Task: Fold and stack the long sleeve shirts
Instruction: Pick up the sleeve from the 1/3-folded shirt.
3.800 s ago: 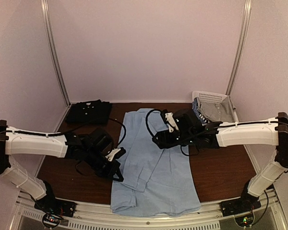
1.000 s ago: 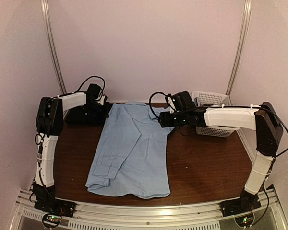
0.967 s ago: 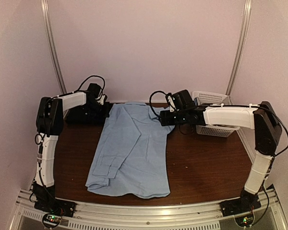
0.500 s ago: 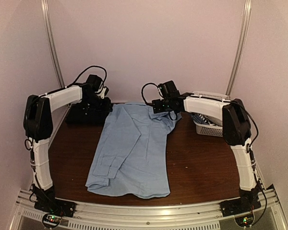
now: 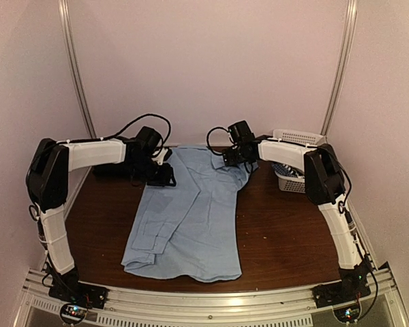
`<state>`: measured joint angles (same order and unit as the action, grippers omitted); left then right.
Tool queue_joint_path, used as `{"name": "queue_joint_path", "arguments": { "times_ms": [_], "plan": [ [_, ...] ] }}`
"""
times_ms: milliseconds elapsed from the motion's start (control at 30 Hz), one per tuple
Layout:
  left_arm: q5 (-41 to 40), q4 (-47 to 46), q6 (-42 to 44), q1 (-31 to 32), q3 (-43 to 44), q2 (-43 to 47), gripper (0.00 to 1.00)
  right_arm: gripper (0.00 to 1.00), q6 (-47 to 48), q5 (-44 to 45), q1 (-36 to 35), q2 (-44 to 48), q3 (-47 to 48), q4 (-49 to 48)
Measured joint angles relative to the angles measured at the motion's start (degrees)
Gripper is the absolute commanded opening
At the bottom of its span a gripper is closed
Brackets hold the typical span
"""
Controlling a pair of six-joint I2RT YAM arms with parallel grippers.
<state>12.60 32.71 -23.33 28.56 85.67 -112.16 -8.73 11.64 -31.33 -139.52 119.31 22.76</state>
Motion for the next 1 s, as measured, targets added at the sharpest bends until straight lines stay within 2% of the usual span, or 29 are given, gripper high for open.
{"name": "queue_joint_path", "arguments": {
  "times_ms": [233,400,500,600,667,1000],
  "plan": [
    [1.84,-1.53,-1.66,3.93,-2.80,0.09,0.46,0.61,0.61,-3.87,0.35,-1.22,0.46,0.24],
    [2.71,-1.92,-2.05,7.72,-4.81,0.59,0.46,0.30,0.44,-6.29,0.26,-1.75,0.46,0.83],
    [3.04,-2.27,-2.19,9.53,-6.62,1.18,0.45,0.14,0.22,-6.64,0.31,-1.75,0.46,0.96],
    [3.15,-2.16,-2.34,11.34,-8.70,1.95,0.45,0.03,-0.11,-6.64,0.52,-1.75,0.46,1.05],
    [3.13,-1.97,-2.34,12.35,-9.66,2.43,0.45,0.00,-0.57,-6.58,0.72,-1.64,0.50,1.07],
    [4.76,-0.79,-2.34,16.31,-17.92,8.76,0.45,0.00,-0.39,-4.33,4.35,1.42,3.56,1.16]
  ]
}}
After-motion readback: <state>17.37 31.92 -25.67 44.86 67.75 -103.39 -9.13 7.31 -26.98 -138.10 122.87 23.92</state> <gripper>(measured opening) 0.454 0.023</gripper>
